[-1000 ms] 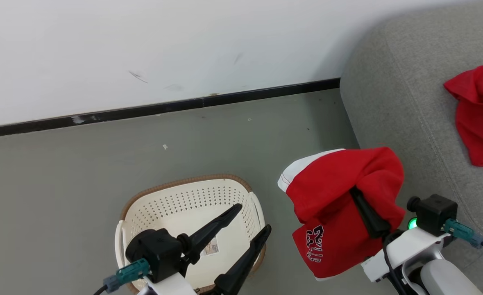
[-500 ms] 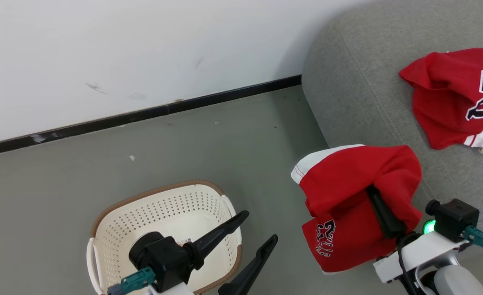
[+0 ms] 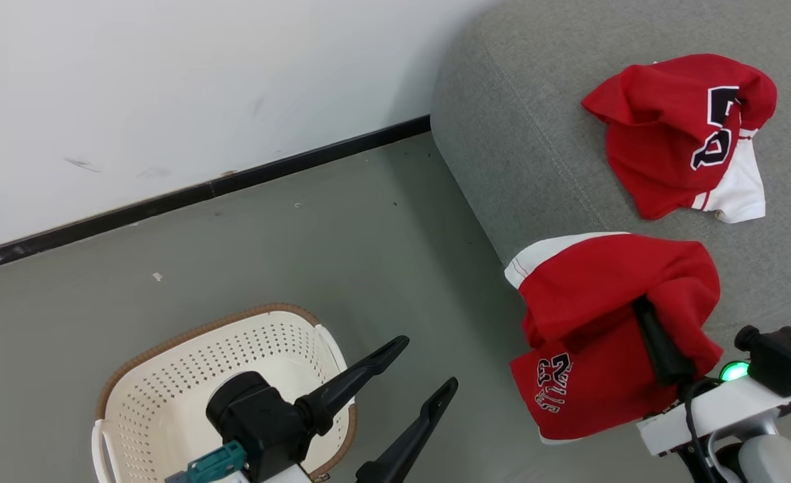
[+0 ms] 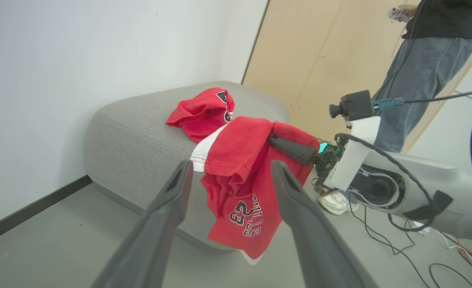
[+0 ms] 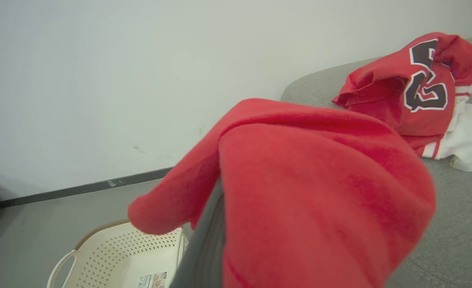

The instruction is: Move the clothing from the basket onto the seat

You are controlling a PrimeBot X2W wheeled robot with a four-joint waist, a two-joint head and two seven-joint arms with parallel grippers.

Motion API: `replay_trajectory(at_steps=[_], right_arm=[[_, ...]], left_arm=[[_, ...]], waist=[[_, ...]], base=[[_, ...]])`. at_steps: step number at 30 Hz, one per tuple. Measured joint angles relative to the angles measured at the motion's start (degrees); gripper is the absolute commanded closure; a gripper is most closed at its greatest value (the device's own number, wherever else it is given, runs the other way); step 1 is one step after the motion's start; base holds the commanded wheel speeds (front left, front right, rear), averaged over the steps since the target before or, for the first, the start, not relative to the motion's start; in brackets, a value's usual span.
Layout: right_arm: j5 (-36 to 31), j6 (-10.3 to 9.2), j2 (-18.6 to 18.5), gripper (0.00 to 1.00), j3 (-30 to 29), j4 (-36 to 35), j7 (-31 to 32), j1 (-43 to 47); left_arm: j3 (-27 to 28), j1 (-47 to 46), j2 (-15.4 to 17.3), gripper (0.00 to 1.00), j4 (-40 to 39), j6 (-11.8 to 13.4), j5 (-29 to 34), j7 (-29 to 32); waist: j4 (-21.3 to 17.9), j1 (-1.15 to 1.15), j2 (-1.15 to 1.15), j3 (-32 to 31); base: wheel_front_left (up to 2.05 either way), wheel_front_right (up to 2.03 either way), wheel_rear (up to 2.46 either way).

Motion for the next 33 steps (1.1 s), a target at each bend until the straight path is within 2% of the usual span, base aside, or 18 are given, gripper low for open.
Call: replay_trajectory(at_steps=[7,19,25,33], right_arm=[[5.17,0.0,-1.8,1.0,-2.25,0.6,1.02,-5.09],[13.68,0.0,-5.93,1.0,-12.81,6.24,7.55,-20.5],[16.21,0.0,-8.5,1.0,-19.98,10.78,11.16,-30.33],[15.03,0.0,-13.49,1.0,-28.42,18.01,13.71,-41.79]], left_arm=[[0.73,0.02,-0.05,0.0,-2.59,1.41,1.1,0.0],[0.75,1.2,0.47,0.0,-5.24,3.55,2.91,1.48],[0.91,1.22,0.98,0.0,-6.5,4.8,3.78,2.15],[1.65,2.33,2.01,0.0,-8.23,6.23,4.37,3.97]], waist=[[-1.83,0.0,0.0,1.33],[-1.15,0.0,0.0,4.84],[0.07,0.0,0.0,6.83],[2.08,0.0,0.0,9.75]], base=[[0.0,0.0,0.0],[0.0,0.0,0.0],[0.0,0.0,0.0],[0.0,0.0,0.0]])
